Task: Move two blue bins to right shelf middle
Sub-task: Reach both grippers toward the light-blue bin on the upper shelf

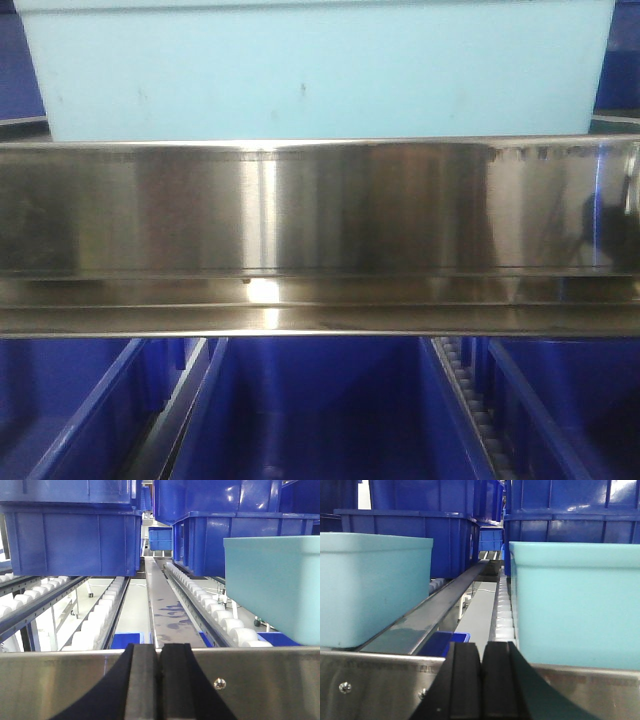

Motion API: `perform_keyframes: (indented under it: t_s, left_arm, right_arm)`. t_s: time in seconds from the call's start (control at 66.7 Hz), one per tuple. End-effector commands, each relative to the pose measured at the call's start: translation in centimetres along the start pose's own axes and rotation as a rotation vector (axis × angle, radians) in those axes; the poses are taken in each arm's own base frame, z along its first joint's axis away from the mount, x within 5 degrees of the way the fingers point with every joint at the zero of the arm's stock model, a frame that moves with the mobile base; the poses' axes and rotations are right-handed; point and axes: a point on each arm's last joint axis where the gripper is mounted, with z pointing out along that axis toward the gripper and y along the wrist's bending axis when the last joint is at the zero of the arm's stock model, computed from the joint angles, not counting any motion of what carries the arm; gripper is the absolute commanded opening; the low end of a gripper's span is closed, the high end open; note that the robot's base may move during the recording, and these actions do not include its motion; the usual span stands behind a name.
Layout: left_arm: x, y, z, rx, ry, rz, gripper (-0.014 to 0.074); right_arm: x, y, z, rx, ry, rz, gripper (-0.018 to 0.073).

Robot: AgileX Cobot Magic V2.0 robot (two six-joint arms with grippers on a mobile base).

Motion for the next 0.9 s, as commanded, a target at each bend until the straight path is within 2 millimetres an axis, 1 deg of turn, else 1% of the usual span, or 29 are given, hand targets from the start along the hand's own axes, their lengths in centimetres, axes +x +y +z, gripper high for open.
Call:
perform_keyframes:
  t_s: [0.0, 0.42, 0.51, 0.66, 0.765, 0.84, 0.885]
  left_arm:
    - [-0.2, 0.0, 0.0, -0.007, -0.016, -0.002, -0.0111]
    - [-0.2, 0.0, 0.0, -0.007, -0.016, -0.002, -0.0111]
    - [-0.4, 0.0, 0.0, -0.007, -0.041, -0.002, -0.0111]
    - [-1.0, 0.1, -0.1, -0.009, -0.103, -0.011, -0.0111]
    - [-1.7, 0.1, -0.2, -0.011, -0.183, -0.015, -0.0111]
    - [-2.4, 0.1, -0.3, -0.014, -0.263, -0.017, -0.0111]
    - [-2.5, 0.1, -0.4, -0.014, -0.270, -0.017, -0.0111]
  right_arm:
    - [-0.3, 0.0, 0.0, -0.001, -0.029, -0.001, -0.0162]
    - [-0.3, 0.0, 0.0, -0.001, -0.029, -0.001, -0.0162]
    - [-0.3, 0.0, 0.0, -0.001, -0.032, -0.001, -0.0162]
    - [-0.8, 0.0, -0.1, 0.003, -0.089, -0.001, -0.0162]
    - [-1.3, -0.1, -0.1, 0.007, -0.139, -0.001, -0.0162]
    - [-2.0, -0.1, -0.2, 0.012, -0.216, -0.001, -0.0162]
    - [-2.3, -0.2, -0.3, 0.016, -0.261, 0.005, -0.0162]
